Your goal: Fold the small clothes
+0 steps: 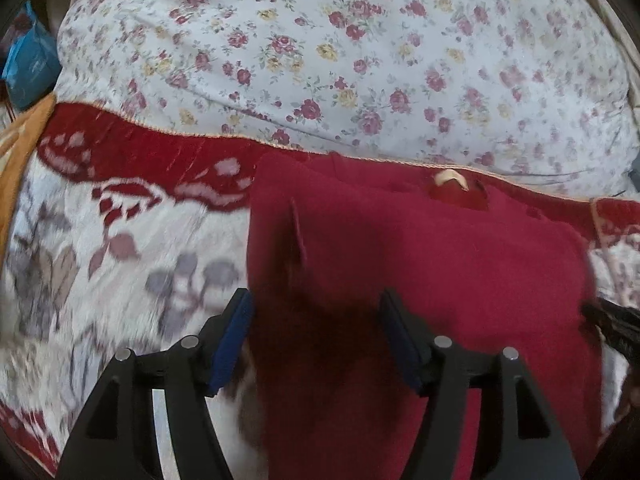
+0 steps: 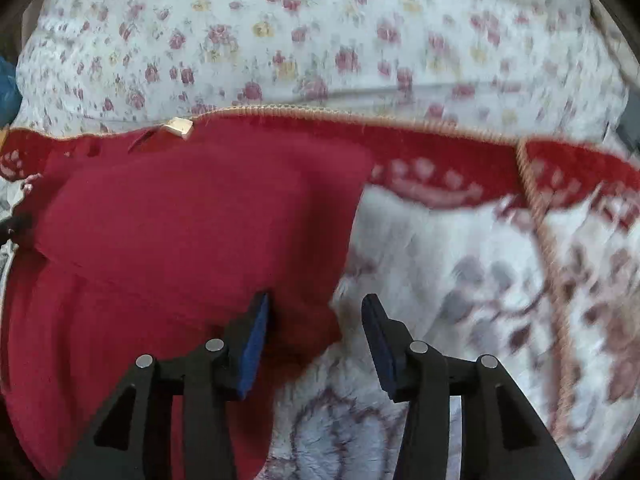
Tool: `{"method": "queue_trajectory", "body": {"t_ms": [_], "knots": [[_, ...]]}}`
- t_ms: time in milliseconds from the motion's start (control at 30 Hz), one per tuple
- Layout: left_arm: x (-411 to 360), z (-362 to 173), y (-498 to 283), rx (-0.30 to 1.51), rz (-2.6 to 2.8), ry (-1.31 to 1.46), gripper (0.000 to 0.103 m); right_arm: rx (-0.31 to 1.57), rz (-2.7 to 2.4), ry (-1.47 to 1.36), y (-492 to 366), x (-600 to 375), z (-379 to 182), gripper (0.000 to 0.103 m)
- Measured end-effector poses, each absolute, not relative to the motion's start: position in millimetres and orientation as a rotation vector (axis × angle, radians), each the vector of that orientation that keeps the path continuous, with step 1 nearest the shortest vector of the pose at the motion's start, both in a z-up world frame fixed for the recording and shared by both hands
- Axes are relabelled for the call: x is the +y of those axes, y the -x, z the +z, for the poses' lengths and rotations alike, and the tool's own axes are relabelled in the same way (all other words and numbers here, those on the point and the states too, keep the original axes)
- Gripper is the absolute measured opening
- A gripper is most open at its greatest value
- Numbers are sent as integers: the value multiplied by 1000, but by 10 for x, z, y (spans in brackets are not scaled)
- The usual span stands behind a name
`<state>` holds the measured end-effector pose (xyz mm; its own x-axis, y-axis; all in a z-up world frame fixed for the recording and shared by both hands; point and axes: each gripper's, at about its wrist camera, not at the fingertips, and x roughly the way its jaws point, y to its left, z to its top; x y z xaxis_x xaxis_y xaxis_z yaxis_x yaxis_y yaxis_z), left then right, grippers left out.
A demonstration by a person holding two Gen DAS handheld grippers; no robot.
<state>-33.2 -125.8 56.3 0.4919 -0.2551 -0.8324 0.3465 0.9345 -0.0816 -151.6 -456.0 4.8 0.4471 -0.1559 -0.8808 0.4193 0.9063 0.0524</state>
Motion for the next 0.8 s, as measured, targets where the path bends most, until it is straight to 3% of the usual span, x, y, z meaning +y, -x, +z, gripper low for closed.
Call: {"method": "queue_trajectory", "body": {"t_ms": [133, 200, 467, 533, 600, 800], "knots": [[-1014, 721, 697, 981, -417, -66, 79, 978, -308, -272, 1907, -4398, 467, 58], [-887, 770, 921, 969, -429, -79, 80, 981, -240, -280, 2103, -4300, 565, 73], [-374, 539, 1732, 1042, -423, -81, 82, 1015, -104, -368, 2757, -3960, 338, 80], [-311, 511, 1834, 1049, -421, -79, 82, 1013, -120, -360, 2706, -3919, 225, 69], [-229, 513, 1933, 1050, -416, -59, 82, 1043, -110, -320, 2626, -3826, 106, 7], [-77, 507, 2207, 1049, -406, -53, 82, 998, -181, -294, 2824, -3943, 274, 4]]}}
